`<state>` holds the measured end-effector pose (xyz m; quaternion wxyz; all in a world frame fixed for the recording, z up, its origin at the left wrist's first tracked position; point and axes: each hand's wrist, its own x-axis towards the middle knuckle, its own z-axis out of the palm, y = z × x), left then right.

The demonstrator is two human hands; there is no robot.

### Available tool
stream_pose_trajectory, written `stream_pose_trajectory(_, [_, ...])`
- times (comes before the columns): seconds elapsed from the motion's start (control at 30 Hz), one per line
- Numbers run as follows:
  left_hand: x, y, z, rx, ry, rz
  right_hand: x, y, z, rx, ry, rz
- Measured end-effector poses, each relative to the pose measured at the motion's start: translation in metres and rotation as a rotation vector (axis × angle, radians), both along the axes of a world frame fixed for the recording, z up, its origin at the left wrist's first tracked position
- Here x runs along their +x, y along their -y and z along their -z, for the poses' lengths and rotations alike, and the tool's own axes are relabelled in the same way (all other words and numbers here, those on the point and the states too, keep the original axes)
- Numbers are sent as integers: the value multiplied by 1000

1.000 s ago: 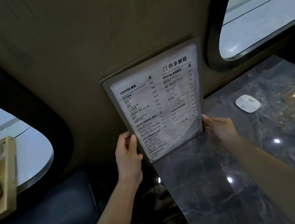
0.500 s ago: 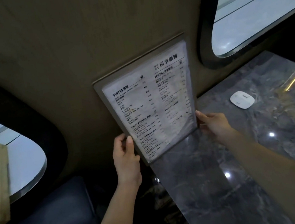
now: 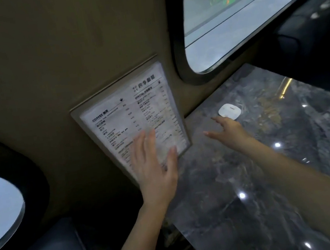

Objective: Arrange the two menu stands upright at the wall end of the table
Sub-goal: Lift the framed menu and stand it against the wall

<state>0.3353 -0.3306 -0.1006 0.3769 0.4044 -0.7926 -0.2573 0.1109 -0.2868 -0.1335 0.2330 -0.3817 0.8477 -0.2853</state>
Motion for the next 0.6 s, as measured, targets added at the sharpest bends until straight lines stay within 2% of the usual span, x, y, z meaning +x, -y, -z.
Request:
stream_pose_trajectory(0.1, [-35,-10,-9,-21,95,179,-20,-36,-21,13,-178,-30])
stream_pose_trajectory(0.2, [-74,-22,-19,-34,120,313,-42,-80,-49,37,-360,59])
stream_pose_trajectory(0.3, [-117,-45,-34,-28,64,463,-64,-131,-80,-9,-503,170])
stream_pose_trajectory(0.6, [-227,-168,-88,-179,-110,878,-93,-310,-178,34,-787,538])
